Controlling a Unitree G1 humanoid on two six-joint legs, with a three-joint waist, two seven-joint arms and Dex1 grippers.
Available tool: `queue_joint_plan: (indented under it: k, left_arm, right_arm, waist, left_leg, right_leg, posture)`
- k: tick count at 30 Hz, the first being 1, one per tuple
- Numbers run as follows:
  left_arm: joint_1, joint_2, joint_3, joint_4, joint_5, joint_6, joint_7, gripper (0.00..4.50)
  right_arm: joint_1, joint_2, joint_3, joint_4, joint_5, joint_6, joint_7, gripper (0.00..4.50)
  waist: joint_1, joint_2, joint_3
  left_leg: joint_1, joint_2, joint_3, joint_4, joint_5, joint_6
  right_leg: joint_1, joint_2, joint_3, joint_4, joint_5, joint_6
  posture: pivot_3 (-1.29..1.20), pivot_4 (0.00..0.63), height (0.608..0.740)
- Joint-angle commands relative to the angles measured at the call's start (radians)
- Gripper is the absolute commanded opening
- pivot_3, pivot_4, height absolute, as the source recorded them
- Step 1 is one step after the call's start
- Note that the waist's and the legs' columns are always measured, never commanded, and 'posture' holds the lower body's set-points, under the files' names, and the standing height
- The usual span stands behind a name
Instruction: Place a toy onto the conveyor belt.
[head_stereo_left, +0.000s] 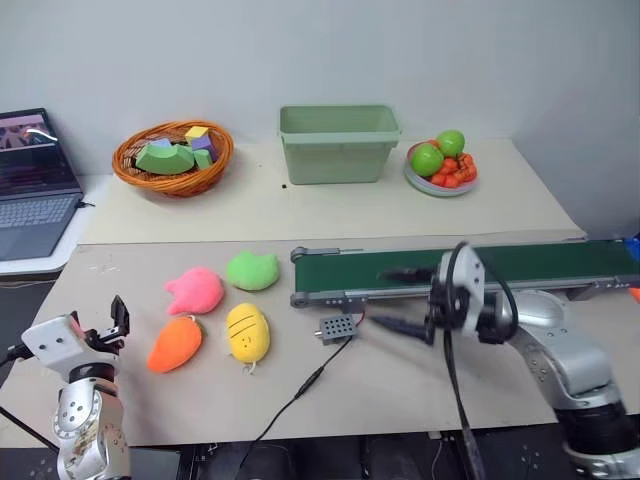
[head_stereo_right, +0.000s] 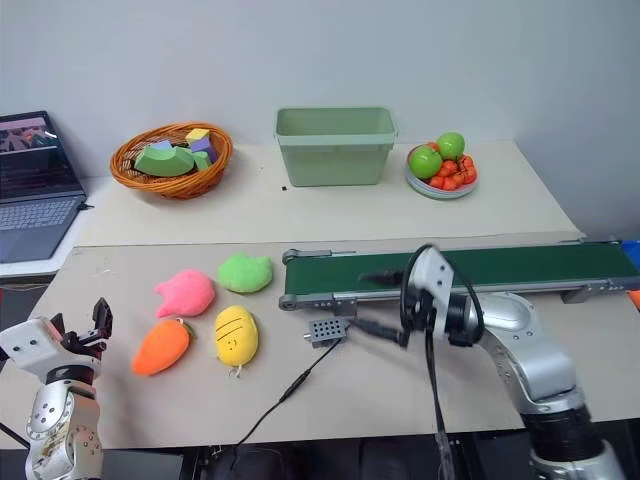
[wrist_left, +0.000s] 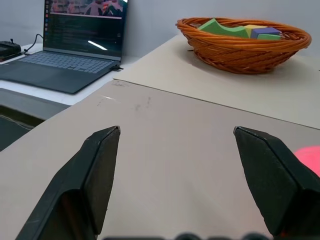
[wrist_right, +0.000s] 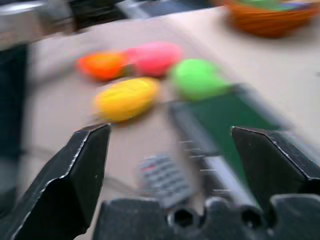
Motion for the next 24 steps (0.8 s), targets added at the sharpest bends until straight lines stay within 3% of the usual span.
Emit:
queue_joint_plan:
  k: [1,4,8,12,17,21,24]
  left_arm:
    - [0.0,0.019,-0.003,-0.033,-0.003,-0.006,-0.012,3.87]
    - [0.031,0.021,0.001,-0.083,-0.033,0.015,-0.037,3.87]
    - [0.144,0.03,0.027,-0.213,-0.187,0.114,-0.135,3.87]
    - [0.375,0.099,0.121,-0.255,-0.476,0.31,-0.369,3.87]
    - [0.461,0.168,0.183,-0.148,-0.751,0.516,-0.61,3.87]
    - [0.438,0.223,0.208,-0.011,-0.794,0.58,-0.727,3.87]
    - [0.37,0.269,0.194,0.1,-0.747,0.583,-0.747,3.87]
  right_arm:
    - [-0.034,-0.032,0.037,-0.057,0.003,-0.003,0.065,4.5]
    - [-0.052,-0.029,0.069,-0.074,-0.027,-0.022,0.071,4.5]
    - [-0.064,-0.009,0.077,-0.075,-0.034,-0.02,0.059,4.5]
    - [-0.049,0.015,0.089,-0.039,-0.058,-0.031,0.045,4.5]
    - [-0.044,0.042,0.098,-0.022,-0.069,-0.028,0.029,4.5]
    - [-0.044,0.054,0.091,-0.012,-0.069,-0.02,0.024,4.5]
    - [-0.044,0.053,0.089,-0.011,-0.068,-0.014,0.023,4.5]
  waist:
    - [0.001,0.0,0.0]
    - [-0.001,-0.001,0.0]
    - [0.001,-0.002,0.001]
    - [-0.003,-0.003,0.002]
    - [0.007,0.0,0.005]
    - [0.007,0.0,0.006]
    - [0.006,0.0,0.006]
  left_leg:
    - [0.0,0.0,0.0,0.0,0.0,0.0]
    - [0.0,0.0,0.0,0.0,0.0,0.0]
    - [0.0,0.0,0.0,0.0,0.0,-0.001]
    - [-0.001,0.001,0.0,0.0,-0.002,0.0]
    - [0.0,0.001,0.0,0.0,-0.006,0.008]
    - [0.001,0.001,0.0,0.0,-0.006,0.008]
    - [0.002,0.001,0.0,0.0,-0.006,0.008]
  right_leg:
    - [0.0,0.0,0.0,0.0,0.0,0.0]
    - [0.0,0.0,0.0,0.0,0.001,0.0]
    - [-0.001,0.0,0.0,0.0,0.001,0.0]
    - [-0.002,0.001,0.001,-0.001,0.0,0.0]
    - [-0.001,0.001,0.0,0.0,0.0,0.0]
    - [0.001,0.001,-0.001,0.0,0.0,0.0]
    - [0.001,0.002,-0.001,0.0,0.0,0.0]
  posture:
    - [0.0,0.15,0.728]
    - [0.0,0.15,0.728]
    - [0.0,0.15,0.728]
    - [0.0,0.15,0.728]
    - [0.0,0.15,0.728]
    - [0.0,0.15,0.728]
    - [0.0,0.15,0.728]
